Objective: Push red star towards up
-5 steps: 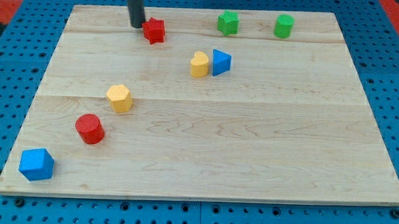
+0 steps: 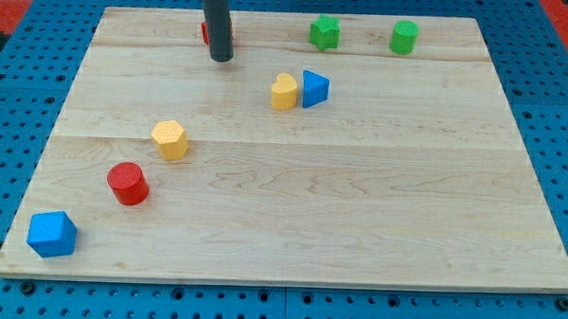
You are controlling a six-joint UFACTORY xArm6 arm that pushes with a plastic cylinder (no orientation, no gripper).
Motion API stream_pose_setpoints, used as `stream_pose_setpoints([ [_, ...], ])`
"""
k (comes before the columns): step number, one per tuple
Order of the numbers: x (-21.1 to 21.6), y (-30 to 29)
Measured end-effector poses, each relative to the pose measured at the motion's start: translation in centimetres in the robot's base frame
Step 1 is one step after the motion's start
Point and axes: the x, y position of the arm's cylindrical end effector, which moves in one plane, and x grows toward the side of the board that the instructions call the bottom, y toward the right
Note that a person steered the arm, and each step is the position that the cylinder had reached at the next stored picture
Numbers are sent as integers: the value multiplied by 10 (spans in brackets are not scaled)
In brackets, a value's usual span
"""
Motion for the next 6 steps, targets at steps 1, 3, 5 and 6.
stream_pose_setpoints([
  [1,-3,-41],
  [3,-40,-57],
  [5,-46,7],
  [6,1,9],
])
